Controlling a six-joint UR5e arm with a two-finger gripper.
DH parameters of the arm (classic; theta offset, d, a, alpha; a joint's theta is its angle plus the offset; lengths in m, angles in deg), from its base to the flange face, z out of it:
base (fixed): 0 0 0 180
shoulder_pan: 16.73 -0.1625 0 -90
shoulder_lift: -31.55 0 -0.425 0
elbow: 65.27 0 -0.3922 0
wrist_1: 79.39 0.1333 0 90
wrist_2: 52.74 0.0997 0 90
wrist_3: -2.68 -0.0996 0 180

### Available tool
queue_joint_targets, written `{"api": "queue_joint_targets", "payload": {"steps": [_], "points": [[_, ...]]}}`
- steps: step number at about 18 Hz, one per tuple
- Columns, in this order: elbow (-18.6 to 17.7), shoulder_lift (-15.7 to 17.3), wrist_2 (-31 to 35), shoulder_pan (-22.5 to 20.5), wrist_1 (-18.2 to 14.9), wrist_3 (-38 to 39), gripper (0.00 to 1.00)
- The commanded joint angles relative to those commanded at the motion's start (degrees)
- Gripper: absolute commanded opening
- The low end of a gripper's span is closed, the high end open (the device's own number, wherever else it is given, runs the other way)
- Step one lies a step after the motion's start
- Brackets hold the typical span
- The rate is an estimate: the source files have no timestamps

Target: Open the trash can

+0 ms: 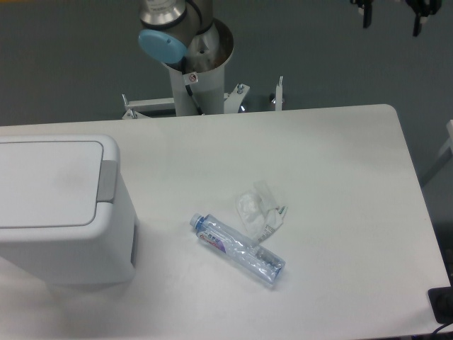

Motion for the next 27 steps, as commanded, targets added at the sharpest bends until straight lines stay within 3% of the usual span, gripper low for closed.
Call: {"api": "queue_joint_targets", "payload": {"steps": [5, 8, 15, 17, 21, 27], "points": [[0.17, 0.0, 0.0, 0.7, 0.09, 1.22, 1.0], [0.09, -0.09, -0.7, 2.71, 0.09, 9.64, 1.0], [0.09, -2.28, -0.97, 19.93, 2.72, 44.25, 1.0], [0.7, -3.34, -2.27, 25.64, 3.42, 57.43, 1.0], [3.59, -6.76, -10.62, 30.05, 3.86, 80.2, 1.0], [5.63, -12.03, -10.81, 40.33, 11.59, 90.26, 1.0]]}}
